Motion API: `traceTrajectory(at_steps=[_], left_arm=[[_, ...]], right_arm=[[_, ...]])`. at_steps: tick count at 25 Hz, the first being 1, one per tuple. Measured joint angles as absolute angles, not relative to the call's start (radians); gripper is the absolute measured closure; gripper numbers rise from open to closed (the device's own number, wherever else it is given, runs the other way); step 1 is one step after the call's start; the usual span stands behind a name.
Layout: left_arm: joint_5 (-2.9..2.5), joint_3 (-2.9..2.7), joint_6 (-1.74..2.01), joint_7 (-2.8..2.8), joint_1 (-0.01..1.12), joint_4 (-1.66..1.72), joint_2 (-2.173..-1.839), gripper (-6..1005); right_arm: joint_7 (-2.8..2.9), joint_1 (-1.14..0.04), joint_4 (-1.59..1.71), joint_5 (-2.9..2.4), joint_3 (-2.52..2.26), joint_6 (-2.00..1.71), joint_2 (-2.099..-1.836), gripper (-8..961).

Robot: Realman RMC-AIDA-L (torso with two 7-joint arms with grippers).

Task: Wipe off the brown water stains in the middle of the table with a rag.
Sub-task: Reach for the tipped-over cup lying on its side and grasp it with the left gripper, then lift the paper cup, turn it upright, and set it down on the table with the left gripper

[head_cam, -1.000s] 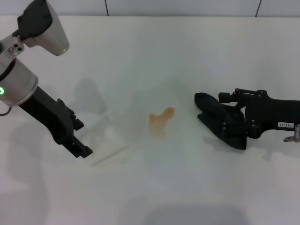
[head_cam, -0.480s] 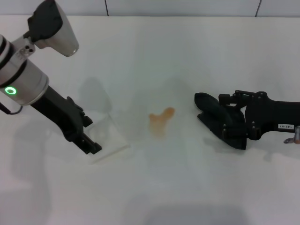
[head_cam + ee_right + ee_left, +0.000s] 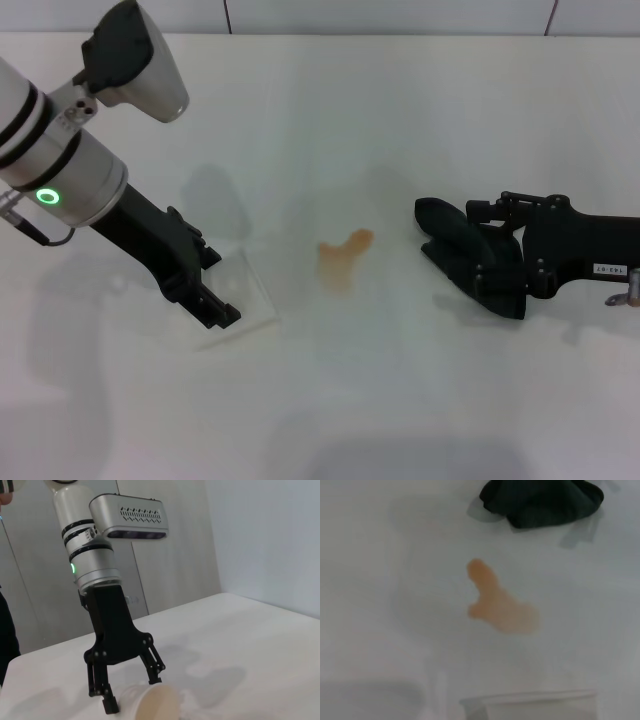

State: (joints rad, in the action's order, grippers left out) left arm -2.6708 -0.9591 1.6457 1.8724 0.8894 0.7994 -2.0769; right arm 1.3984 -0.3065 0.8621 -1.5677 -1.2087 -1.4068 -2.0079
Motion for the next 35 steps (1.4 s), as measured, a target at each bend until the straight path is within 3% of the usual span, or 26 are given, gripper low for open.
traceTrajectory(at_steps=[24,35], left_arm=[[-2.669,-0.966,1.619,1.877,0.883,0.787,-2.077,159],[-2.656,-0.939,1.615,1.883,0.878,0.802,-2.077,309]], right_arm=[[1.4,-0.306,0.854,-1.566,-1.209,-1.408,-2.008,114],[1.4,-0.305,0.856,-1.566,-1.209,-1.41,-2.008,114]])
